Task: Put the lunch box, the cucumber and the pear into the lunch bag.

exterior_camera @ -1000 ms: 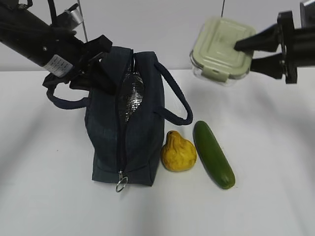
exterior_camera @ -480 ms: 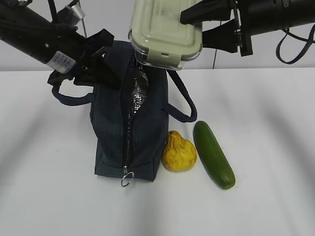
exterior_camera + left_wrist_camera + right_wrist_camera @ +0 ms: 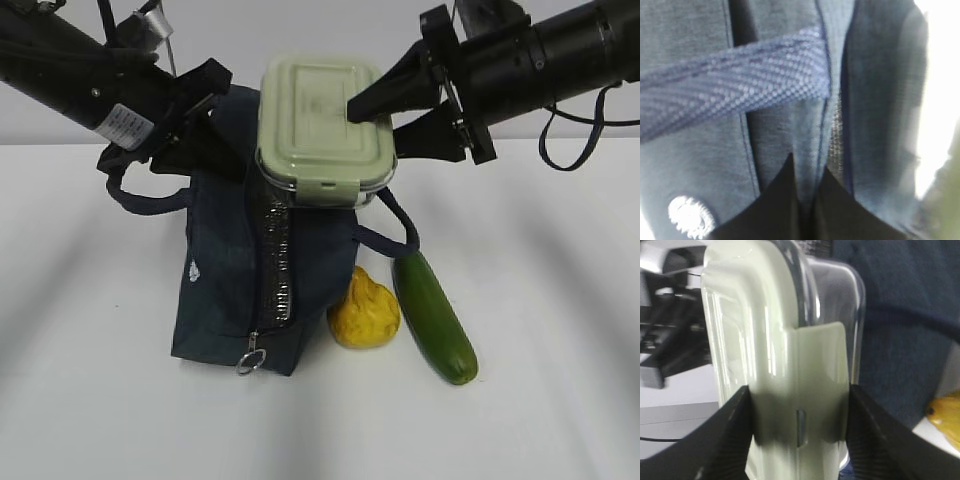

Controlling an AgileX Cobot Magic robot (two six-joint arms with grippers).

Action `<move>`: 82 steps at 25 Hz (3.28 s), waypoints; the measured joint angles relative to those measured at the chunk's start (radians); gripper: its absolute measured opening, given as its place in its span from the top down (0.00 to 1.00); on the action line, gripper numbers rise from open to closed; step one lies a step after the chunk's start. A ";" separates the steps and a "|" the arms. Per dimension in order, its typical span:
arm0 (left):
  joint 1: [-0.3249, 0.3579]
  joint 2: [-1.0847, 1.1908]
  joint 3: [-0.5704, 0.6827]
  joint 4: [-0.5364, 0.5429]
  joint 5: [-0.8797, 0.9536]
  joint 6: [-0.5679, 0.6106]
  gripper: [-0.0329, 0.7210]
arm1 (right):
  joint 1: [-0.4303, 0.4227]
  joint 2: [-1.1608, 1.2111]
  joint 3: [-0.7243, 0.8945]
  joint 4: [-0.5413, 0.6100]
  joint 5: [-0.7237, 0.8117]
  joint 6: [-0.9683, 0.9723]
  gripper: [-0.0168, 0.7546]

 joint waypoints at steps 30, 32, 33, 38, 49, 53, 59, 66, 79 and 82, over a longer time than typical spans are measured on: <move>0.000 0.001 0.000 -0.279 0.057 0.165 0.96 | 0.235 0.155 -0.146 -0.125 -0.236 0.187 0.46; 0.001 0.001 0.000 -0.281 0.057 0.165 0.96 | 0.236 0.183 -0.162 -0.106 -0.237 0.187 0.46; 0.001 0.001 0.000 -0.281 0.057 0.165 0.96 | 0.236 0.193 -0.169 -0.093 -0.237 0.187 0.46; 0.002 0.001 0.000 -0.281 0.059 0.165 0.96 | 0.236 0.215 -0.171 -0.033 -0.224 0.159 0.46; 0.014 -0.004 -0.004 -0.291 0.100 0.165 0.96 | 0.217 0.217 -0.177 -0.040 -0.121 0.093 0.16; 0.015 -0.003 -0.004 -0.259 0.106 0.165 0.96 | 0.190 0.217 -0.223 -0.133 -0.037 0.103 0.16; 0.048 0.007 -0.004 -0.120 0.042 0.163 0.96 | 0.154 0.193 -0.309 -0.357 0.020 0.225 0.17; 0.068 0.007 -0.004 -0.005 0.015 0.140 0.96 | 0.150 0.109 -0.314 -0.764 0.046 0.419 0.21; 0.080 0.007 -0.004 0.094 0.016 0.116 0.96 | 0.150 0.201 -0.136 -1.062 0.043 0.557 0.22; 0.080 0.007 -0.004 0.094 0.016 0.116 0.96 | 0.150 0.246 -0.134 -1.060 0.014 0.557 0.22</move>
